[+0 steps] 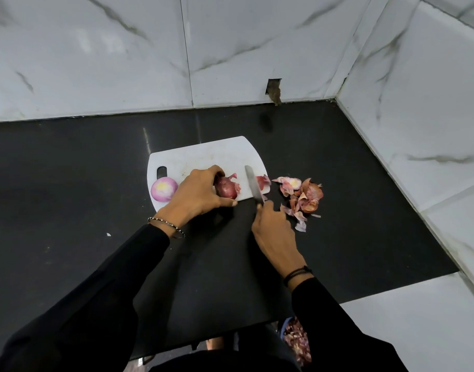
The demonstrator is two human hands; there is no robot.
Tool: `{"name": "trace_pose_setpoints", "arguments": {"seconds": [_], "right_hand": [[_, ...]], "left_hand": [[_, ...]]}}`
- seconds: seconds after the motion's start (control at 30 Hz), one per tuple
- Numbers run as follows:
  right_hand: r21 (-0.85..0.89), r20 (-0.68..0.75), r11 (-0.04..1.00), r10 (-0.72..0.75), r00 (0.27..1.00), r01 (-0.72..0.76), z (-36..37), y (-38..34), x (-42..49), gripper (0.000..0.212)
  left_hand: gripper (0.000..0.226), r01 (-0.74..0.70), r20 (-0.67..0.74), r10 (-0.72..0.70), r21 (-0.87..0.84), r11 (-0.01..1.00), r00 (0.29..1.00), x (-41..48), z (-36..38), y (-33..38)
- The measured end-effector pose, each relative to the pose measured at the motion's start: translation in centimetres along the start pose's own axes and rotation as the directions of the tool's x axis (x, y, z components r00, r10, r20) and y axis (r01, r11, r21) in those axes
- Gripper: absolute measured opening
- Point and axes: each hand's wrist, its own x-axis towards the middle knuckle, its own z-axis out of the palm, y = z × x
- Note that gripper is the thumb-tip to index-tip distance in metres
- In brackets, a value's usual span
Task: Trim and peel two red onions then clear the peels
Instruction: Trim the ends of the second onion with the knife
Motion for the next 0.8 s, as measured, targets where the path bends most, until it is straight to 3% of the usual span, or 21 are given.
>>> {"name": "trace_pose_setpoints", "arguments": {"seconds": [0.13, 0.33, 0.47, 0.8], "right_hand": [[-0.008, -0.077, 0.997, 0.075, 0.994, -0.076, -1.0, 1.8, 0.9, 0.031], [0.067, -0.034, 0.998, -0.015, 0.999, 0.018, -0.9, 0.7, 0.4, 0.033], [0.118, 0.054, 0.993, 0.016, 0.998, -0.022, -0.9, -0.3, -0.2, 0.04], [0.211, -0.009, 0.974, -0.081, 0.997, 0.081, -1.3, 0.3, -0.9, 0.031]], "left_hand": [[0.074, 0.007, 0.017, -0.007, 0.009, 1.0, 1.0, 0.1, -0.6, -0.4], [0.074, -0.029, 0.035, 0.029, -0.001, 1.0, 0.999, 0.2, -0.4, -0.3], [0.08, -0.055, 0.03, 0.054, 0.012, 0.998, 0.998, 0.0, -0.4, -0.4], [0.078, -0.081, -0.018, 0.081, -0.027, 0.996, 0.997, -0.1, 0.6, -0.6]]}}
